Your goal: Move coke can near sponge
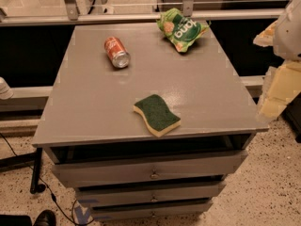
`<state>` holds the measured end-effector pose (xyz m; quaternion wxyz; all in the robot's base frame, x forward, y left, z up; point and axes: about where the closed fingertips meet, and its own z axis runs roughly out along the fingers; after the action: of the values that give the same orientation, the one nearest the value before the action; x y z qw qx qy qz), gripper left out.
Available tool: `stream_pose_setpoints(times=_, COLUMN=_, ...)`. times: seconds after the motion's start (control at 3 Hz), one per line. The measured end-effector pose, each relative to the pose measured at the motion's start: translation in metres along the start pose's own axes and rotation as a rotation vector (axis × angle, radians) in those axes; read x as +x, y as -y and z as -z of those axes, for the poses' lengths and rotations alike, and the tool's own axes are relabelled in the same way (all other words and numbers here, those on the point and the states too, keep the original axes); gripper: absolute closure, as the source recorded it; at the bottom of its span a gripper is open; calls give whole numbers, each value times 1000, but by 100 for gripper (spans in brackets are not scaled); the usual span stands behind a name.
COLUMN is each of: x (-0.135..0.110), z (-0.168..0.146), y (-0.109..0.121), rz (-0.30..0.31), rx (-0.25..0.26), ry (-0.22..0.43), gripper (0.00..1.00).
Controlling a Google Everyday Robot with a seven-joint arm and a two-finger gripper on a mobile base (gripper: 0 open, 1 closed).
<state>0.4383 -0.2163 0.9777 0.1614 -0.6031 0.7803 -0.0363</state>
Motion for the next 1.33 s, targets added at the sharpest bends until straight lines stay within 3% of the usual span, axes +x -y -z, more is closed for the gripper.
stream_pose_setpoints(times=0.67, x=-9, z=-3, y=6, rz=13, rx=13, ry=38, gripper=0)
stream_pose_setpoints(times=1.0, x=-54, z=-21, y=21, rz=40, rx=18, ry=151, gripper=0)
stream_pose_setpoints(times=1.33, x=-114, z=-36, y=41, rz=44, rx=14, ry=265, gripper=0)
